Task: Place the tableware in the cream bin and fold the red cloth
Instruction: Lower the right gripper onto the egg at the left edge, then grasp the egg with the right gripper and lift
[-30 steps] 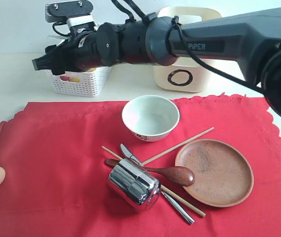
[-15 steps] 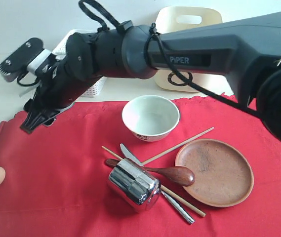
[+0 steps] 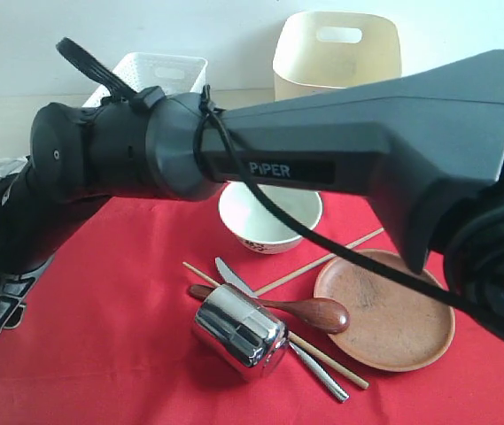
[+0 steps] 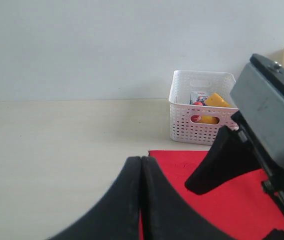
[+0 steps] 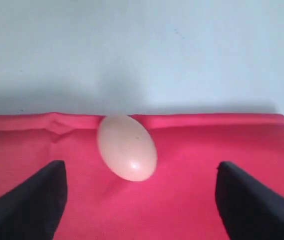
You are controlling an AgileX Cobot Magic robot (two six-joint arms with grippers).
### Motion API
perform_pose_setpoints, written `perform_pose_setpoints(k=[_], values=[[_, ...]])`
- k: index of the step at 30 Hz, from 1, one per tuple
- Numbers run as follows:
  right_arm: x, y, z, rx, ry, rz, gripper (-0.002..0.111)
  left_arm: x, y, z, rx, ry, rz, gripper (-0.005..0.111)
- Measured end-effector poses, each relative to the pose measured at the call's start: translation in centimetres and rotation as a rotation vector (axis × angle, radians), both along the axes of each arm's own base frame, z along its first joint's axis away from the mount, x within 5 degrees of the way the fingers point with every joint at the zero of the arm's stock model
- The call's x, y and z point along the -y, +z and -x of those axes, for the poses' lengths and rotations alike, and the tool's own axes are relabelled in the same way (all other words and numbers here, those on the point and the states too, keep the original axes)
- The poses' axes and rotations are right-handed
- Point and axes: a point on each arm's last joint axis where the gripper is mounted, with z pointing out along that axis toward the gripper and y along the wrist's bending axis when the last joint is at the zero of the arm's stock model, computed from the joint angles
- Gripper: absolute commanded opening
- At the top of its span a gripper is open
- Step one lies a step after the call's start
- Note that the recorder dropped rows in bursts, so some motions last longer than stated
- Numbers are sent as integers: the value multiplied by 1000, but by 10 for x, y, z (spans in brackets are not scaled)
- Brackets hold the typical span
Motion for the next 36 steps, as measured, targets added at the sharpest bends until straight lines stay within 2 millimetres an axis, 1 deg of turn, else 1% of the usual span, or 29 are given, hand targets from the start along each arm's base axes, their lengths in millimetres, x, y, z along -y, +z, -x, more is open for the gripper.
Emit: perform_pose_setpoints(k=[2,6,10,15,19,23,25,33,36], values=[[-2,-6,3,-23,32,-10,77,0,0,0,0,0,0,0],[-9,-27,7,-73,94,-47,77,0,0,0,0,0,0,0],[-15,-42,9,-86,130,-91,77,0,0,0,0,0,0,0],[-21,-50,3,-47,83,-161,77,0,0,0,0,0,0,0],[-22,-57,1,-39,63,-165,77,0,0,0,0,0,0,0],[-21,-77,-2,-42,35,-144,75,0,0,0,0,0,0,0],[-21,-82,-2,-55,18,-148,70,0,0,0,0,0,0,0],[-22,-82,-4,-48,3,-158,32,0,0,0,0,0,0,0],[-22,-82,-4,-45,3,-158,20,0,0,0,0,0,0,0]])
